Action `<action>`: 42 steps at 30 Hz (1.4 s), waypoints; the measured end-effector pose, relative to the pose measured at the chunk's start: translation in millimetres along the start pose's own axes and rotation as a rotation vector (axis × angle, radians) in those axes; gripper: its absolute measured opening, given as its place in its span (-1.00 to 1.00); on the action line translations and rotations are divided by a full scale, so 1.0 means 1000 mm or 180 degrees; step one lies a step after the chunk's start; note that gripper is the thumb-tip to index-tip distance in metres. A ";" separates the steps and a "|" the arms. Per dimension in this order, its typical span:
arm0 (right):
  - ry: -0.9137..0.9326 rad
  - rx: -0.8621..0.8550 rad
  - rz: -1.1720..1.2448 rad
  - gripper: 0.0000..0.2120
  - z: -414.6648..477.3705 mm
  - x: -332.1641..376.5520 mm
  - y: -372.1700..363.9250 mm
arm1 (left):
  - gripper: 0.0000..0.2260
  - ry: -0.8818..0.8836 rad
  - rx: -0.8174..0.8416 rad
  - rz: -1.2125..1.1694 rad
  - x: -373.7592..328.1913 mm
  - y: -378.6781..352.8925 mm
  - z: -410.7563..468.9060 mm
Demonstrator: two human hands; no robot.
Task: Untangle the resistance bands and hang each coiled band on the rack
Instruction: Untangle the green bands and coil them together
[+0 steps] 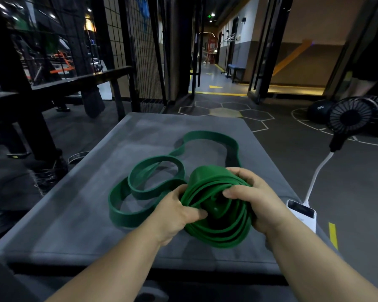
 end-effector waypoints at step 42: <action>0.0509 -0.0156 -0.1045 -0.55 -0.005 0.011 0.000 | -0.14 -0.0533 0.0116 0.0776 -0.050 0.014 -0.004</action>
Point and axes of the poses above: each hand's wrist, its own z-axis towards the middle knuckle, its own y-axis out of the back of the hand, x = y × z, the point moved 8 cm from there along z, towards the middle knuckle, and after that the axes turned 1 degree about z, right-handed, at the moved point
